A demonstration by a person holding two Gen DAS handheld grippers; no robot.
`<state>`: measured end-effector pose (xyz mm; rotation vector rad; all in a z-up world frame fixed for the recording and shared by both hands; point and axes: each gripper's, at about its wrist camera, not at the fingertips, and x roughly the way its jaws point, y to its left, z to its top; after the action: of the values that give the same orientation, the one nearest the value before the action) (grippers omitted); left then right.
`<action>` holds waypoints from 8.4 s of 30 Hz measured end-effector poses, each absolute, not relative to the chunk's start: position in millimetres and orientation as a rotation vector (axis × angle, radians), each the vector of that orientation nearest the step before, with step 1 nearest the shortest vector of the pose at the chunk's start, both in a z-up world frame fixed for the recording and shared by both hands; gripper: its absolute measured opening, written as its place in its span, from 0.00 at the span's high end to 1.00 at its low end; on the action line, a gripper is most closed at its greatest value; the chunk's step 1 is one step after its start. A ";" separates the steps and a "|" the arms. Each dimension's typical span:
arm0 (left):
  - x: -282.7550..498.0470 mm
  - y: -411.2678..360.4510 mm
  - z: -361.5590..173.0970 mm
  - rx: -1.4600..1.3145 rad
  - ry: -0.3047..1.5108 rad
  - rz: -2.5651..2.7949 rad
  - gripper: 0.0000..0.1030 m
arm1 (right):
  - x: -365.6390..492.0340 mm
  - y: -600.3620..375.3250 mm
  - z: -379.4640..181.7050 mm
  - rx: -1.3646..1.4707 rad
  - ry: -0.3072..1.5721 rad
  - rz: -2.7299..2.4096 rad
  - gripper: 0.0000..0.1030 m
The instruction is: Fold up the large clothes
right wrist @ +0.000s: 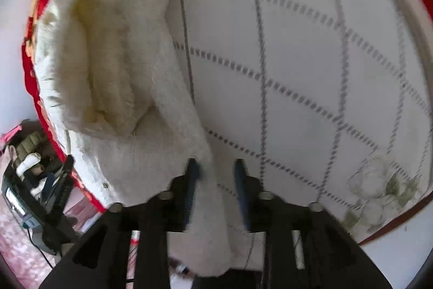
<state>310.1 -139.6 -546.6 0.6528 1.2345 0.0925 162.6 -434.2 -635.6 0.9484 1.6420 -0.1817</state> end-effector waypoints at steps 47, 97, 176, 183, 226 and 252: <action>150.0 -74.6 -531.7 0.601 1.309 0.267 0.00 | 114.2 -322.4 -650.3 0.637 1.829 0.135 0.80; 157.1 -235.0 -587.1 0.733 1.364 0.458 0.82 | 270.0 -481.6 -702.7 1.180 1.329 0.557 0.07; 264.7 93.9 -527.0 -0.477 1.400 0.436 0.13 | 432.6 -216.6 -592.4 0.325 1.555 0.313 0.25; 326.4 67.7 -583.3 -0.414 1.429 0.272 0.58 | 373.4 -274.3 -581.0 0.581 1.560 0.238 0.25; 245.7 84.6 -476.0 -0.260 1.223 0.404 0.03 | 474.6 -304.0 -554.0 0.459 1.497 0.200 0.51; 380.4 -139.6 -542.9 -0.062 1.397 -0.069 0.00 | 254.6 -494.0 -615.1 1.217 1.129 -0.060 0.93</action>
<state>380.4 -139.6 -542.9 -0.0620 1.3972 -0.0685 254.6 -494.0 -615.1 1.2169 1.1290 -0.0603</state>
